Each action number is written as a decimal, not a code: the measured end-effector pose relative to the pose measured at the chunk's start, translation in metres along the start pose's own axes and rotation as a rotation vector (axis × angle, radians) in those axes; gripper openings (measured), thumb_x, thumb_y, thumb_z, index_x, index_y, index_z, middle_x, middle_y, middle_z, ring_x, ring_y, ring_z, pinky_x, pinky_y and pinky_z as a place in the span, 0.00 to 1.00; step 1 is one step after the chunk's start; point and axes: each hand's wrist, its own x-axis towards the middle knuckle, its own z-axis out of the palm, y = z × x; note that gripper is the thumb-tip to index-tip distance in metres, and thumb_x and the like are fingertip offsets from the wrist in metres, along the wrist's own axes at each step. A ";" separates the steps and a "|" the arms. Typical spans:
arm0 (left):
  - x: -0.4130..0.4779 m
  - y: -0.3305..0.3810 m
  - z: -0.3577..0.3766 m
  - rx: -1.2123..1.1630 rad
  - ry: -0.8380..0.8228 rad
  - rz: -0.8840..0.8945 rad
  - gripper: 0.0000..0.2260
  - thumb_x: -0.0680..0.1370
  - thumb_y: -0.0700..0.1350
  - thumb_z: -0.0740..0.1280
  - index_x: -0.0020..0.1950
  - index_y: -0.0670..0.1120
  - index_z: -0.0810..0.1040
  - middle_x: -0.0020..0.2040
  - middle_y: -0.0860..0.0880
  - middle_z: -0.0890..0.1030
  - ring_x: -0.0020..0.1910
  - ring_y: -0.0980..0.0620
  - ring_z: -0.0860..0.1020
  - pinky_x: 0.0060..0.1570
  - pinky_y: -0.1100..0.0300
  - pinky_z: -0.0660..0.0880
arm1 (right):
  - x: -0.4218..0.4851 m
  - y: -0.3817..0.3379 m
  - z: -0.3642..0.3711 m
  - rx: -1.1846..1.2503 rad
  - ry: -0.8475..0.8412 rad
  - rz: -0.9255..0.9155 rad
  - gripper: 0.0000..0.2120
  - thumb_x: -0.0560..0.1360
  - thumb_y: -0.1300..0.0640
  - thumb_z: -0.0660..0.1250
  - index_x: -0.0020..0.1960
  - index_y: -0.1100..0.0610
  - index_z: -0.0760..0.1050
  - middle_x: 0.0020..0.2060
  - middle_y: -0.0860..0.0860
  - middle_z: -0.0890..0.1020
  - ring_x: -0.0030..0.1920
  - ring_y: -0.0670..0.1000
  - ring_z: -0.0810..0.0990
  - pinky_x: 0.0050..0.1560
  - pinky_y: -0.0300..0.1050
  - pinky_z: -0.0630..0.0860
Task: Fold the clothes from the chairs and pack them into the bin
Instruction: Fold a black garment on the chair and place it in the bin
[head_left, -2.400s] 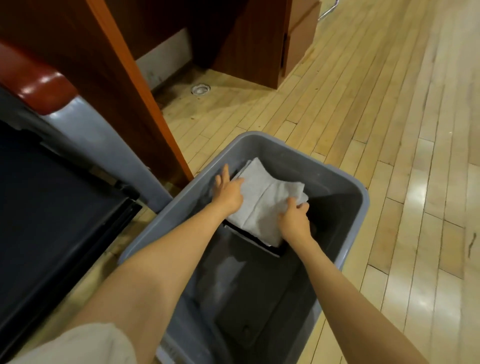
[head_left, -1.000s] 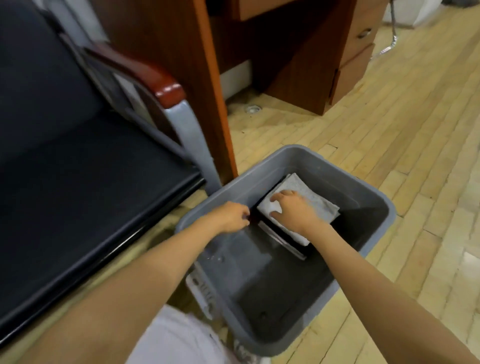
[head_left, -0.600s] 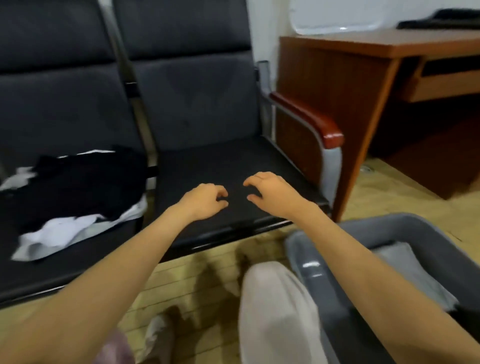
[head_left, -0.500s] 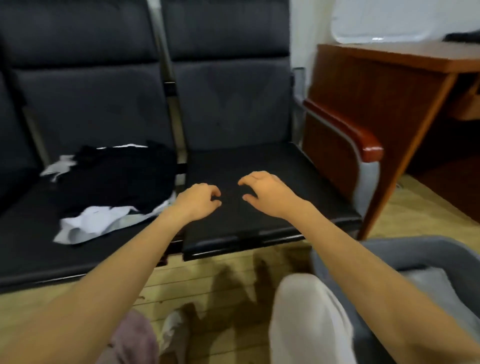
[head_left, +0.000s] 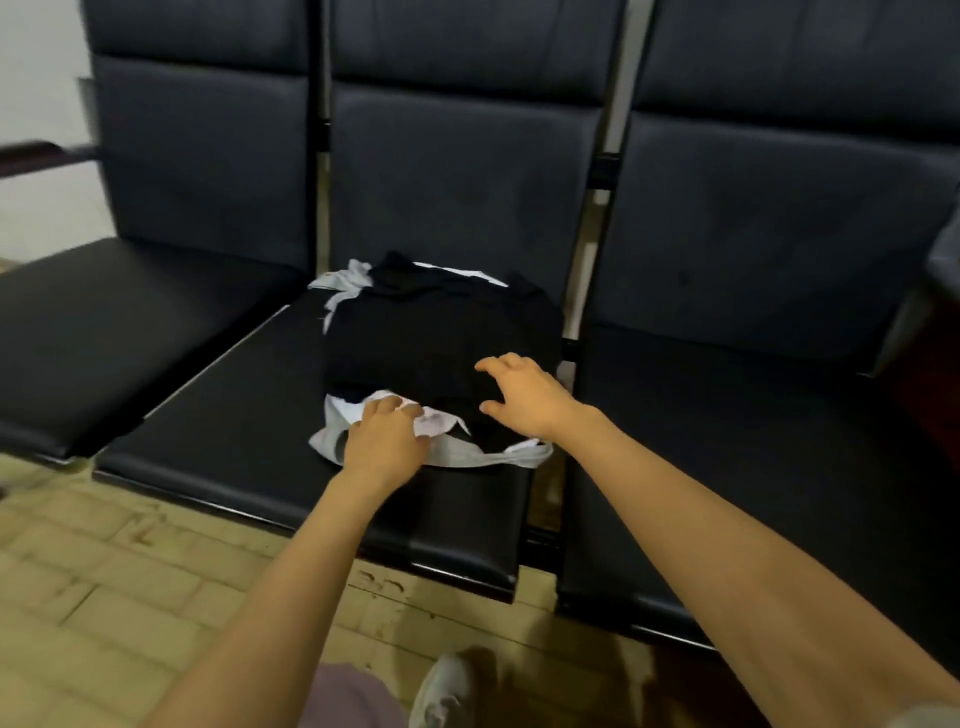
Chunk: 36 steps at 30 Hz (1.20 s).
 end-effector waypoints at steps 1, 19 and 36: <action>0.002 -0.003 0.002 -0.006 -0.039 -0.026 0.18 0.79 0.49 0.59 0.67 0.46 0.74 0.68 0.47 0.72 0.68 0.43 0.66 0.64 0.47 0.68 | 0.011 -0.003 0.007 0.031 -0.006 0.023 0.27 0.79 0.50 0.64 0.74 0.54 0.59 0.69 0.56 0.66 0.69 0.59 0.65 0.65 0.57 0.69; 0.000 0.049 -0.003 -0.231 0.380 0.126 0.38 0.74 0.49 0.72 0.78 0.45 0.55 0.78 0.40 0.50 0.77 0.39 0.48 0.74 0.44 0.53 | -0.040 0.013 -0.016 0.841 0.498 0.050 0.06 0.83 0.57 0.54 0.48 0.56 0.66 0.35 0.50 0.68 0.33 0.45 0.65 0.35 0.37 0.65; -0.080 0.224 -0.010 -0.861 -0.877 0.518 0.17 0.77 0.42 0.68 0.65 0.52 0.73 0.57 0.53 0.80 0.55 0.58 0.79 0.53 0.66 0.75 | -0.235 0.185 -0.042 0.077 0.310 0.468 0.24 0.72 0.72 0.60 0.58 0.48 0.76 0.58 0.51 0.74 0.63 0.54 0.69 0.62 0.53 0.68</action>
